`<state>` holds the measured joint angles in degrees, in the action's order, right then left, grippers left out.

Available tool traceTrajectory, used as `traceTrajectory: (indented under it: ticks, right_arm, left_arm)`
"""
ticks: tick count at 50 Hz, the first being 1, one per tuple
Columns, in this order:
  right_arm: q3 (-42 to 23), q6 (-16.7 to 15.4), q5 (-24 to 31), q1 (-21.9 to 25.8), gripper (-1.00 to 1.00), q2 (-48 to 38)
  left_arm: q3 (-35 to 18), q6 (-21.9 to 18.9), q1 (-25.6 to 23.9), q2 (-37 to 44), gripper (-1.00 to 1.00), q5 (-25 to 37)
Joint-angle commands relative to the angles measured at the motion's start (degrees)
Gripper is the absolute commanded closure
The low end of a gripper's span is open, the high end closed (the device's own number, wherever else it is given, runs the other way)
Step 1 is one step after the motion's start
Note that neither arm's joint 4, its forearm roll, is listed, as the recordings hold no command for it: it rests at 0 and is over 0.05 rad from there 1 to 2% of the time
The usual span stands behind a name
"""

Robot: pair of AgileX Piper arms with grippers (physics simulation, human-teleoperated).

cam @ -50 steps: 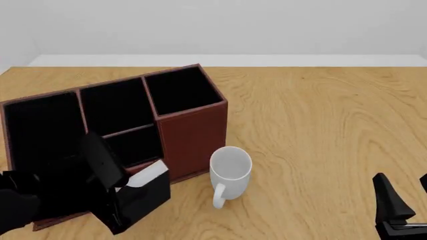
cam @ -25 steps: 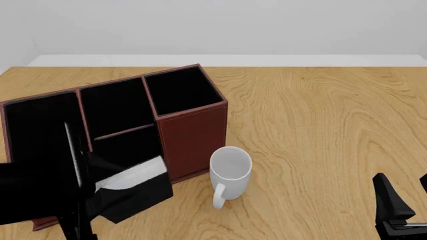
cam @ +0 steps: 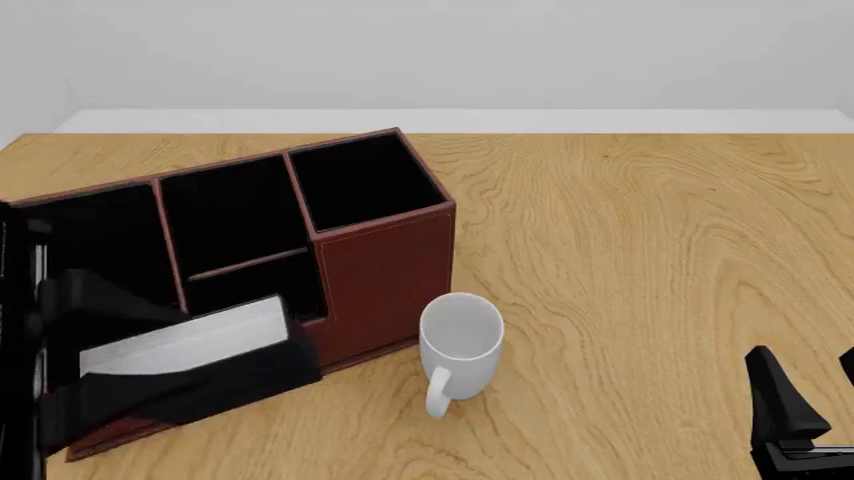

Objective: Pick up the book and place it in the front compartment of the caddy.

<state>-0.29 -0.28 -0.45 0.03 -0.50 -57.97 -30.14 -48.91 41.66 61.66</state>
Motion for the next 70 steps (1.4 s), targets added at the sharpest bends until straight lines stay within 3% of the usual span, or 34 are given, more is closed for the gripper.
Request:
traceTrajectory:
  ticks: [1, 2, 9, 13, 17, 24, 51, 70]
  right_arm:
    - [0.0, 0.0, 0.0, -0.01, -1.0, 0.0]
    - [0.0, 0.0, 0.0, 0.0, -1.0, 0.0]
    - [0.0, -0.01, 0.0, -0.01, -1.0, -0.01]
    - [0.0, 0.0, 0.0, -0.01, -1.0, 0.01]
    - [0.0, 0.01, 0.0, 0.0, -1.0, 0.0]
    - [0.0, 0.01, 0.0, 0.01, -1.0, 0.0]
    - [0.0, -0.01, 0.0, 0.01, -1.0, 0.0]
    - [0.0, 0.02, 0.0, -0.01, -1.0, 0.0]
  left_arm:
    - [-7.15, -8.86, 4.33, -1.12, 1.0, 5.45]
    - [-6.74, -10.68, 5.46, -1.7, 1.0, 5.71]
    - [-10.4, -12.7, 8.03, -0.65, 1.0, 6.78]
    - [-9.57, -15.02, 9.29, -0.98, 1.0, 6.26]
    - [-11.24, -15.2, 8.32, 0.04, 1.0, 6.09]
    - [-11.78, -18.89, 8.22, 0.17, 1.0, 5.2]
    - [-15.55, -20.01, 12.86, 4.92, 1.0, -0.02]
    - [-13.43, -19.72, 16.73, 6.55, 1.0, -4.03]
